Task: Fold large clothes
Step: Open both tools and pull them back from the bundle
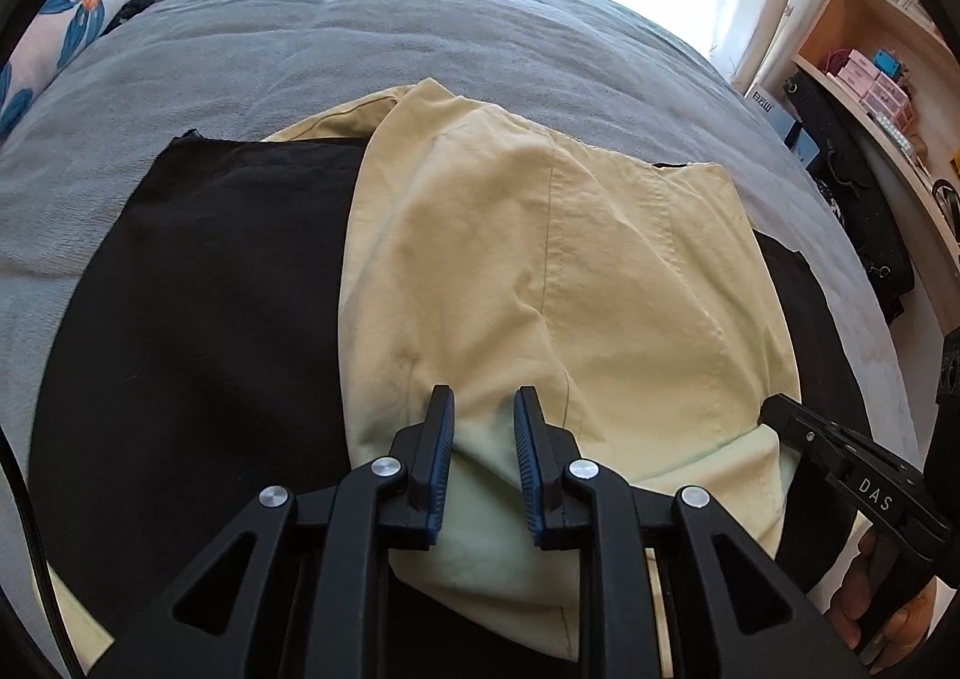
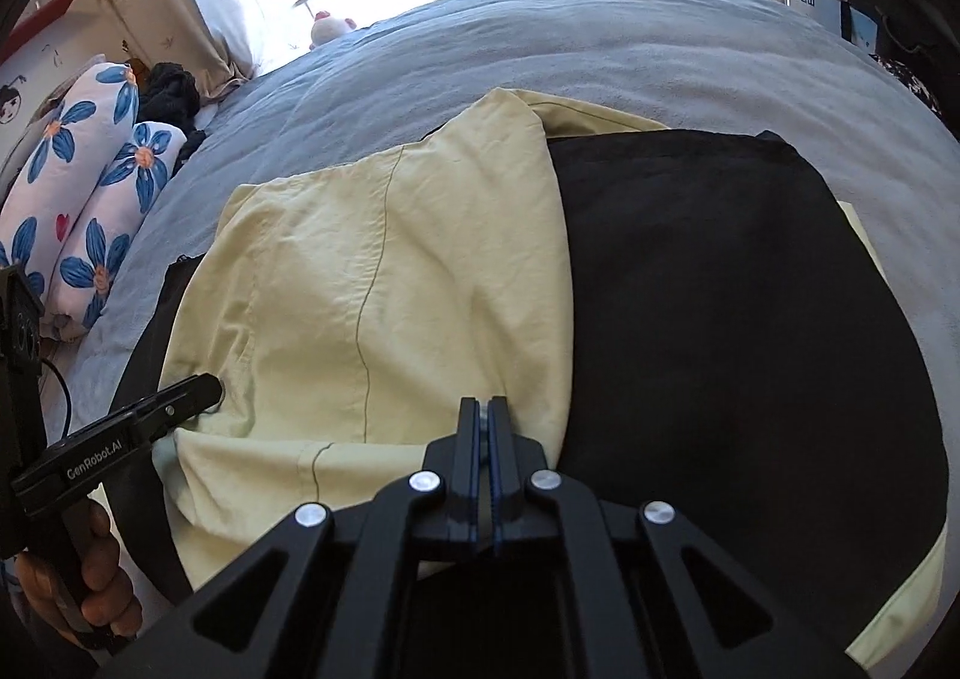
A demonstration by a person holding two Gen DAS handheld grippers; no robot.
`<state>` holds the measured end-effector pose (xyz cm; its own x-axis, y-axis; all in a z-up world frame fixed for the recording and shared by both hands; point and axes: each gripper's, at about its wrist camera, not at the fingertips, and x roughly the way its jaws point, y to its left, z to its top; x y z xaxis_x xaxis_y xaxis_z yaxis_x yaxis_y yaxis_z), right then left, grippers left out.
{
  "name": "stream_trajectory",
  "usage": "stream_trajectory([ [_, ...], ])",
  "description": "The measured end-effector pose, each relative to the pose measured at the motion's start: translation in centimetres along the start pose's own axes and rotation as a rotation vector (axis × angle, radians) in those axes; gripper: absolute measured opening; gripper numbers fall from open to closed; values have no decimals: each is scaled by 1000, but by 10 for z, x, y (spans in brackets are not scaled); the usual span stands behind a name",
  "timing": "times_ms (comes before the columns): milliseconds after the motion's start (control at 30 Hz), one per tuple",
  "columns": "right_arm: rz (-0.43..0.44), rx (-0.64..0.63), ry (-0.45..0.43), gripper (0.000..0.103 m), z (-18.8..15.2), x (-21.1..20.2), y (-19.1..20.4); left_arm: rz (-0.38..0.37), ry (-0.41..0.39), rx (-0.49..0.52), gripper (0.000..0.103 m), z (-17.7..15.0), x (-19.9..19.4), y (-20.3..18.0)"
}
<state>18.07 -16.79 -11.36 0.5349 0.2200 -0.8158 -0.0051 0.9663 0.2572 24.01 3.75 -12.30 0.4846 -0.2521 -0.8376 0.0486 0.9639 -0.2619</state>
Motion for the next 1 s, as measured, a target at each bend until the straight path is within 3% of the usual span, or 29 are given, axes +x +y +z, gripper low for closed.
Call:
stream_trajectory([
  [67, -2, 2, 3, 4, 0, -5, 1, 16, -2, 5, 36, 0, -7, -4],
  [200, 22, 17, -5, 4, 0, -22, 5, 56, -34, 15, 51, -4, -30, -10],
  [433, 24, -5, -53, 5, -4, -61, 21, 104, -42, 33, 52, -9, -65, -20],
  [1000, 21, -120, -220, 5, -37, -201, 62, 111, -159, 58, 59, -53, -184, -32],
])
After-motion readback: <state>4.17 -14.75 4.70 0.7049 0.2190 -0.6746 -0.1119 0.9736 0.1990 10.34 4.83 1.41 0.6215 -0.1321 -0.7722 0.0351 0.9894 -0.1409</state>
